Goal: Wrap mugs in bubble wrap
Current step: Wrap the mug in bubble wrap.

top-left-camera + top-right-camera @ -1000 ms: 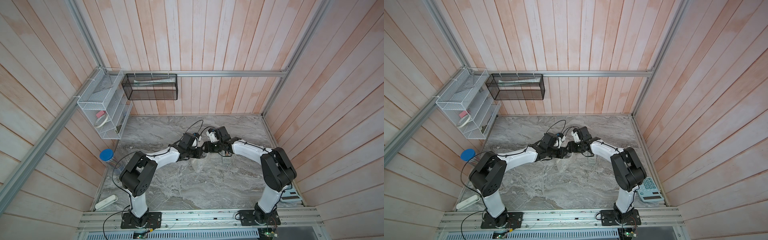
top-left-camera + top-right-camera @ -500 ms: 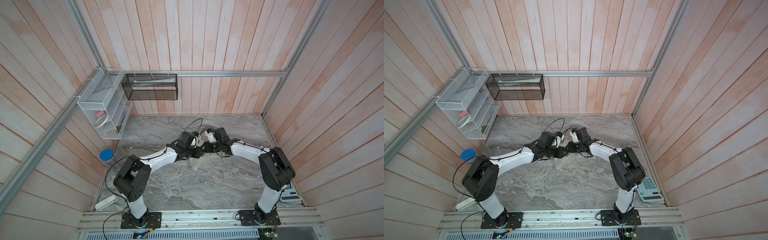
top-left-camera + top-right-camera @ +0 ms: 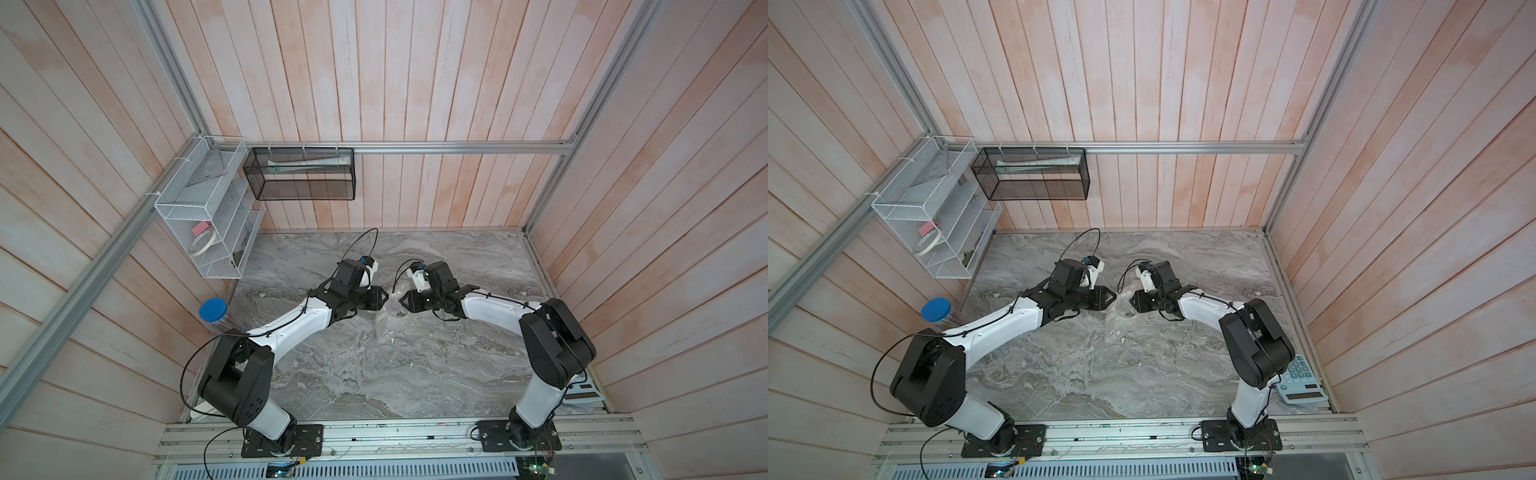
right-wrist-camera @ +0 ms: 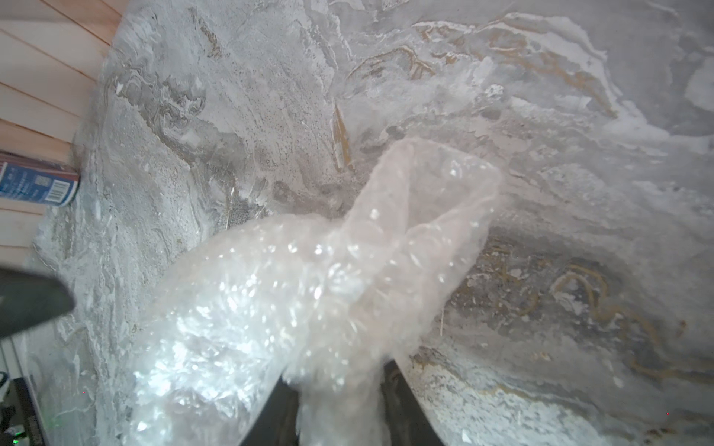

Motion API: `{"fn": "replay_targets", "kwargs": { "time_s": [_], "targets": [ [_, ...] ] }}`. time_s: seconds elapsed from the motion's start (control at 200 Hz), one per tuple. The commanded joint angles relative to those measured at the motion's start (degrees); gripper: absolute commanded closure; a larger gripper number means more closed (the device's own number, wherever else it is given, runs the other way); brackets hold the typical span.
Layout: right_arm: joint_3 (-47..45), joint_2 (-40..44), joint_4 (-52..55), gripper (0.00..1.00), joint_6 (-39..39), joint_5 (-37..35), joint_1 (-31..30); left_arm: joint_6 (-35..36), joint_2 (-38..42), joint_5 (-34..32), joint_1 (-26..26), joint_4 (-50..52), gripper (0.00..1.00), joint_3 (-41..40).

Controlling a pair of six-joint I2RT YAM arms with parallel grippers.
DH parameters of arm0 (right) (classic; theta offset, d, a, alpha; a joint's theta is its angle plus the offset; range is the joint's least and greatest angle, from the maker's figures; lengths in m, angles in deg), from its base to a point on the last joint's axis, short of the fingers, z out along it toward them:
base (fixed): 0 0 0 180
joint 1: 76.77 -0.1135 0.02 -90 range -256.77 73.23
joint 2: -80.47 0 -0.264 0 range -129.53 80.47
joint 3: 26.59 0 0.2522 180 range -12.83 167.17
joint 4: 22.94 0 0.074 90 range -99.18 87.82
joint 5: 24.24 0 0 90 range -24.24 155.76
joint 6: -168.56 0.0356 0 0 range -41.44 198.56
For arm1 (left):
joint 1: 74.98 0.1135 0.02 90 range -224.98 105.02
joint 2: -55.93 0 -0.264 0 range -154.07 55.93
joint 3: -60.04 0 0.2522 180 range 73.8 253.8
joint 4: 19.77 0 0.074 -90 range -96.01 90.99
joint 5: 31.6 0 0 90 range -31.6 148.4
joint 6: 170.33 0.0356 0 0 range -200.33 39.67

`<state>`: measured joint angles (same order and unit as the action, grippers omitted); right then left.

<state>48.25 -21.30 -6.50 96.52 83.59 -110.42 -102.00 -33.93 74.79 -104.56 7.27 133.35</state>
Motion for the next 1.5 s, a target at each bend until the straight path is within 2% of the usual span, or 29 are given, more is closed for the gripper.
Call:
{"fn": "replay_targets", "kwargs": {
  "time_s": [0.0, 0.215, 0.47, 0.775, 0.975, 1.085, 1.16, 1.26, 1.495],
  "targets": [
    [0.1, -3.1, 8.3, 0.69, -5.7, -0.8, -1.4, 3.3, -2.2, -1.5, 0.2, 0.9, 0.57, 1.3],
    [4.3, -5.9, 10.6, 0.69, -9.8, -0.1, -1.4, 4.8, -5.1, 3.5, 0.7, -4.4, 0.49, 2.8],
    [6.6, -7.5, 12.1, 0.69, -12.6, 0.6, -1.5, 6.1, -8.5, 3.7, 0.7, -4.1, 0.49, 3.8],
    [6.8, -7.7, 12.7, 0.69, -14.3, 1.3, -1.4, 7.6, -11.2, -1.1, 0.7, -2.8, 0.52, 3.8],
    [6.9, -7.7, 13.1, 0.69, -14.8, 1.3, -1.4, 7.8, -12.8, 2.6, 0.1, -2.8, 0.52, 3.8],
    [7.1, -7.5, 13.1, 0.68, -14.8, 1.1, -1.3, 7.5, -13.9, 2.4, -1.4, -1.9, 0.52, 3.3],
    [7.2, -7.3, 13.2, 0.67, -15.0, 0.7, -1.3, 6.4, -14.2, 2.3, -2.0, -2.3, 0.56, 2.1],
    [7.0, -6.4, 13.5, 0.63, -14.9, 0.3, -1.0, 4.8, -13.5, 1.7, -2.3, -3.1, 0.62, 0.4],
    [5.9, 0.0, 14.1, 0.4, -13.4, 0.0, 0.0, 3.6, -12.8, 0.2, -3.4, -3.4, 0.7, -0.6]
  ]
}}
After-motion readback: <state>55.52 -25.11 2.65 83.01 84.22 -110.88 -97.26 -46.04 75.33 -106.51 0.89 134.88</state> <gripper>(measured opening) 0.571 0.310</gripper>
